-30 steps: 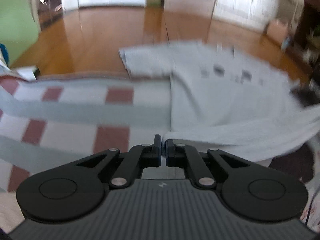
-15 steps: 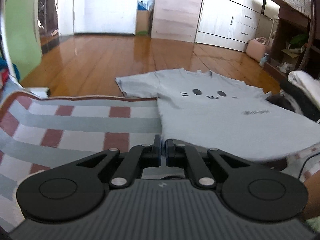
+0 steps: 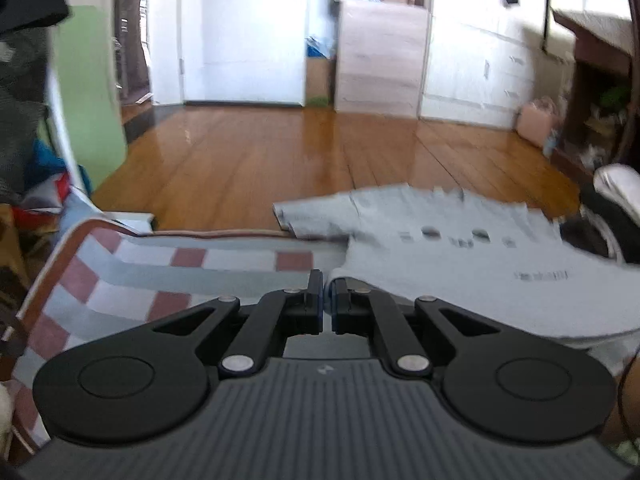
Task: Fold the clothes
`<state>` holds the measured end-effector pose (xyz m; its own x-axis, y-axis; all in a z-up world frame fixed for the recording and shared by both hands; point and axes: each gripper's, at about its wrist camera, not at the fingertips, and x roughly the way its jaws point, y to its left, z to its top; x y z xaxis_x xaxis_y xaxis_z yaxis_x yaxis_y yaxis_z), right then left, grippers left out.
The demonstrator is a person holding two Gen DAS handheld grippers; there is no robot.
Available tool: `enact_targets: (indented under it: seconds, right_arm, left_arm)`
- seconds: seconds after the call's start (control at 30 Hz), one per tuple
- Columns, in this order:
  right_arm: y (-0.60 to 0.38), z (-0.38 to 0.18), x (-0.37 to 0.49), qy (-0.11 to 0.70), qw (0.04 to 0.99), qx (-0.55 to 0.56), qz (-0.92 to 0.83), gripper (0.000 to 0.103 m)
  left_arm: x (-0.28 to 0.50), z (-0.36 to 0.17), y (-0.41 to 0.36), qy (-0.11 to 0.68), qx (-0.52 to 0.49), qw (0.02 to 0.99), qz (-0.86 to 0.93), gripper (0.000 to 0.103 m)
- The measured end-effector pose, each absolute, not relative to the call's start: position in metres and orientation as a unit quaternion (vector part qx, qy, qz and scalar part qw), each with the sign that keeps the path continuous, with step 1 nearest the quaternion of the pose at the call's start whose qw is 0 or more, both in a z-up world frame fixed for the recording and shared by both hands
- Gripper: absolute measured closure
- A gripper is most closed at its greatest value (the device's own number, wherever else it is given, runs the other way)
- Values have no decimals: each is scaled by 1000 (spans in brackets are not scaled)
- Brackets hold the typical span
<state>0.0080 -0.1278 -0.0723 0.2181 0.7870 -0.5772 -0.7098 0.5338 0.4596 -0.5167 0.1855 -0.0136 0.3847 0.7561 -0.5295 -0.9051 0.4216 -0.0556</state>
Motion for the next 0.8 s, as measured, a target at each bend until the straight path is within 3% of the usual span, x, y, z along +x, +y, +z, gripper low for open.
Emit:
enact_targets:
  seconds: [0.1, 0.33, 0.6, 0.8]
  right_arm:
    - [-122, -81, 4, 414, 774, 34, 478, 102]
    - [-43, -102, 44, 467, 766, -6, 443, 102]
    - [128, -85, 133, 443, 783, -90, 428, 102]
    - [215, -100, 178, 391, 814, -125, 412, 102]
  left_arm:
    - [-523, -13, 197, 211, -179, 816, 508, 99]
    - [-518, -72, 248, 230, -232, 813, 482, 99]
    - [-450, -78, 376, 206, -224, 829, 469, 99]
    - [-384, -108, 473, 236, -201, 825, 472, 99]
